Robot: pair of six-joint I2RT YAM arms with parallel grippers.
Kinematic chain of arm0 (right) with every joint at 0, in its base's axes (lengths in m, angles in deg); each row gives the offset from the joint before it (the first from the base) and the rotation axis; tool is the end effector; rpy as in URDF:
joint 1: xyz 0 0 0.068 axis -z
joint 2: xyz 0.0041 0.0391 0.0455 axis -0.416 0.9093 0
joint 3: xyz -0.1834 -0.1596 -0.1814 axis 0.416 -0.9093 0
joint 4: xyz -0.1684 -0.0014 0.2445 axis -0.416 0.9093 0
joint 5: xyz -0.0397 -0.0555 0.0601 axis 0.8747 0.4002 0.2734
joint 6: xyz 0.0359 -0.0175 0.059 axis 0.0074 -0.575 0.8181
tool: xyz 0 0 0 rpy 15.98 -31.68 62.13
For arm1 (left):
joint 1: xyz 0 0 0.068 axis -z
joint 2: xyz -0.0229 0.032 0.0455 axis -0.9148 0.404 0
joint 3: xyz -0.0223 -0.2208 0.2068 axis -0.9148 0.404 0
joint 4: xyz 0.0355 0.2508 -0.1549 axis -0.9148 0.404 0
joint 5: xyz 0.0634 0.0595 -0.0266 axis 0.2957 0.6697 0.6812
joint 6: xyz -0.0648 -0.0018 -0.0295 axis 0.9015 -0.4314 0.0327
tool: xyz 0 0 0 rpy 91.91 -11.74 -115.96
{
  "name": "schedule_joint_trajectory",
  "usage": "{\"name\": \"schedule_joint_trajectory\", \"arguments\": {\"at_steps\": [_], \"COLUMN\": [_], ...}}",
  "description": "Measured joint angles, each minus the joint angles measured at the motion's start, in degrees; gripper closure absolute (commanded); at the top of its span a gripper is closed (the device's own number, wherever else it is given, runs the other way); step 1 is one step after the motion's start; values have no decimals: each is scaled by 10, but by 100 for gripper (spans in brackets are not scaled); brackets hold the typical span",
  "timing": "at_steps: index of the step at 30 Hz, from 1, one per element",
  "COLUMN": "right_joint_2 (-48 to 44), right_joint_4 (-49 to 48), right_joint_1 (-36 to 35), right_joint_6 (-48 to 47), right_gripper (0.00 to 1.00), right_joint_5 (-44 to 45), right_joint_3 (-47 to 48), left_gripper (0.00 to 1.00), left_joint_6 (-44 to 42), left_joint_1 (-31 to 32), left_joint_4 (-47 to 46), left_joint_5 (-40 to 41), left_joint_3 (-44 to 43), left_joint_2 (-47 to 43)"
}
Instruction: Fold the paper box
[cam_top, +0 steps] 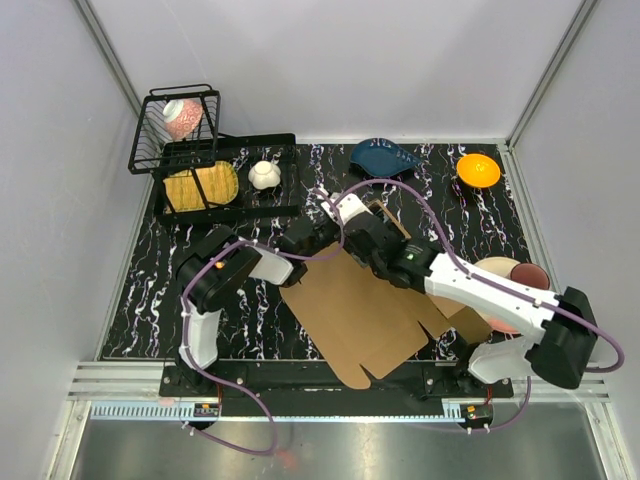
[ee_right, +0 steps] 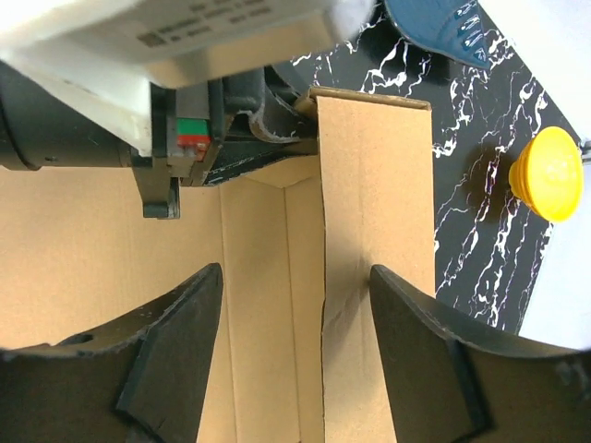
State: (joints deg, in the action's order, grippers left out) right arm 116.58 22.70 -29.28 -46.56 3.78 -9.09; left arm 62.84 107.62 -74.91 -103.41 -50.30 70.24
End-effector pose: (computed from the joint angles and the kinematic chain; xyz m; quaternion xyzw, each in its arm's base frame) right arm 0.2282 0.2544 0.3033 -0.3497 0.8079 -0.1116 0.4610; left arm 0.3256 -0.3092 0.1712 0.2868 0.5930 -0.3959 0.6398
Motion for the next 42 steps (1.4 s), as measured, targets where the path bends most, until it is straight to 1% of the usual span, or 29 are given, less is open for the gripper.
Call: {"name": "schedule_joint_trajectory", "arguments": {"at_steps": [9, 12, 14, 15, 16, 17, 19, 20, 21, 22, 25, 28, 33, 36, 39, 42], "right_joint_2": [-99, -134, -152, -159, -164, -167, -167, -164, -155, -147, -116, -82, -32, -13, -1, 4], "right_joint_4": [26, 23, 16, 12, 8, 4, -4, -6, -11, -13, -31, -56, -89, -111, -131, -146], "right_joint_1": [0, 0, 0, 2, 4, 8, 25, 34, 51, 60, 79, 96, 98, 98, 98, 98], "right_joint_6": [31, 40, 48, 52, 57, 64, 82, 92, 110, 125, 150, 173, 190, 197, 199, 200], "right_gripper": [20, 21, 25, 27, 33, 35, 44, 61, 67, 76, 85, 86, 87, 87, 85, 85], "right_joint_5": [-14, -14, -9, -6, -4, -3, -2, -2, -2, -6, -23, -49, -89, -104, -112, -116], "right_joint_3": [1, 1, 1, 1, 1, 1, 1, 1, 1, 1, 0, -5, -7, -15, -18, -18], "left_gripper": [100, 100, 100, 100, 100, 100, 100, 100, 100, 100, 100, 100, 100, 100, 93, 91], "left_joint_6": [-12, -15, -17, -18, -18, -19, -17, -16, -14, -12, -5, 3, 3, 3, 2, 0], "left_joint_1": [9, 9, 9, 9, 9, 10, 11, 12, 14, 14, 17, 21, 37, 52, 62, 65], "left_joint_4": [53, 80, 99, 107, 114, 122, 130, 134, 136, 136, 137, 130, 106, 101, 101, 101], "left_joint_5": [39, 56, 69, 76, 84, 93, 111, 125, 150, 163, 201, 246, 327, 378, 412, 423], "left_joint_3": [0, 0, 0, 0, 1, 2, 7, 12, 28, 35, 57, 82, 122, 128, 130, 131], "left_joint_2": [-44, -47, -48, -48, -49, -50, -58, -64, -78, -83, -102, -120, -140, -143, -144, -144]}}
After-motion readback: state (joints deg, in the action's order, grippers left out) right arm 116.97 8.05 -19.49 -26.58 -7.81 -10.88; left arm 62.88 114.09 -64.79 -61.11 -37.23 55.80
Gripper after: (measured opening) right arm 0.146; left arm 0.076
